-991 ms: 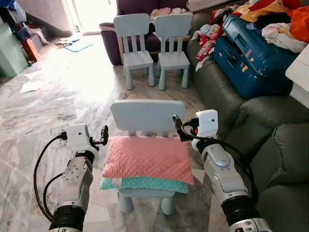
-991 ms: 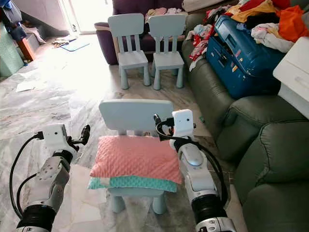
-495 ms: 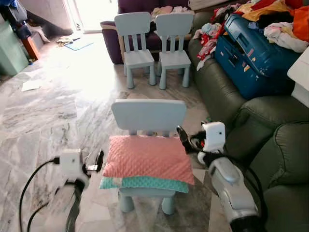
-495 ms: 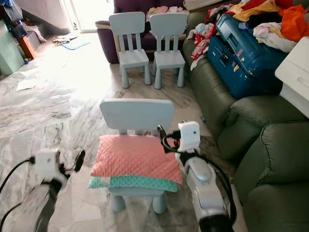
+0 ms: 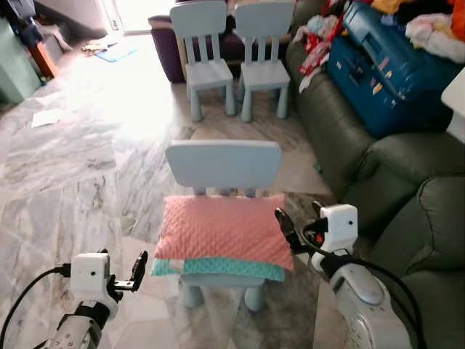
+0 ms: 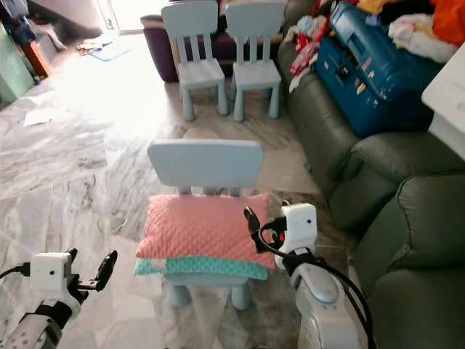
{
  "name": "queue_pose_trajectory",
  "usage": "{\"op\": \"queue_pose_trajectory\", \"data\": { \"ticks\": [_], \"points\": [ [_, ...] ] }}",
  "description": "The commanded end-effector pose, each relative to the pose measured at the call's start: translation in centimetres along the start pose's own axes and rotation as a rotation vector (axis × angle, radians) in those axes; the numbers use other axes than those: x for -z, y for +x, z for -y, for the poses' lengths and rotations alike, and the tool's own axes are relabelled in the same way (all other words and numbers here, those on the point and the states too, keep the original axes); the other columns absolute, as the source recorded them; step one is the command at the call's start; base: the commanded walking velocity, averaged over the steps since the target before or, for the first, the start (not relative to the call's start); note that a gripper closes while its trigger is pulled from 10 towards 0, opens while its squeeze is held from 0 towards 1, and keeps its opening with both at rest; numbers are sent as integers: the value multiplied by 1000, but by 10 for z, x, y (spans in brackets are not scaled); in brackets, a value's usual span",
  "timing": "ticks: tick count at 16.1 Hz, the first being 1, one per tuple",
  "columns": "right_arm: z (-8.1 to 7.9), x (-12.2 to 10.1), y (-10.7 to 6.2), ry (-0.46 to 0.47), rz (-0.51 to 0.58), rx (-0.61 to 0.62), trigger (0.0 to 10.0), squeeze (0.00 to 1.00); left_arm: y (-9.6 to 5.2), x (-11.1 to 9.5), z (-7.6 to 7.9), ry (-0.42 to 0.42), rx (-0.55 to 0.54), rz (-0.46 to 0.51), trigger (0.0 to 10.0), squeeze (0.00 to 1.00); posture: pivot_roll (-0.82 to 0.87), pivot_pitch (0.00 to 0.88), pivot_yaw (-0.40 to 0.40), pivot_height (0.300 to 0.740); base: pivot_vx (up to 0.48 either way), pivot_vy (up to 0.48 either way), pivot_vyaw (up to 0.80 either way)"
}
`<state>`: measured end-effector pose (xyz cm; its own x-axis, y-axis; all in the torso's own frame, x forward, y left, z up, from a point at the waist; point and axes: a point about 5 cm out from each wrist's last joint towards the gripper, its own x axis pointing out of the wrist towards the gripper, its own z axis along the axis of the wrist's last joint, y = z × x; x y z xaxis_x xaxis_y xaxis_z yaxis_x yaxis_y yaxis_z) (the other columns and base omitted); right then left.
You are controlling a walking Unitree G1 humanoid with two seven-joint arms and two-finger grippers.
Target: Move the pillow to the sofa
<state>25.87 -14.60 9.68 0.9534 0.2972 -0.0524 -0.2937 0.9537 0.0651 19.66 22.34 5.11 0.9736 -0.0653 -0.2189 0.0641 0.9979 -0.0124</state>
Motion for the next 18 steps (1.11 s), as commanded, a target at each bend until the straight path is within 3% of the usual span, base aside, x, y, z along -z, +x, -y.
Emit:
{"op": "queue_pose_trajectory", "data": {
  "ticks": [1,10,18],
  "points": [
    [-4,-4,-3,13,7,-19,10000,0,-5,2,-5,3,4,-14,10000,0,-100,172,49,740,0,0,0],
    [-7,-6,-10,17,-31,-46,10000,0,-5,34,-14,-19,21,-89,10000,0,-109,177,49,740,0,0,0],
    [-11,-8,-5,16,-31,-72,10000,0,1,40,-18,-17,20,-81,10000,0,-106,174,50,740,0,0,0]
  ]
}}
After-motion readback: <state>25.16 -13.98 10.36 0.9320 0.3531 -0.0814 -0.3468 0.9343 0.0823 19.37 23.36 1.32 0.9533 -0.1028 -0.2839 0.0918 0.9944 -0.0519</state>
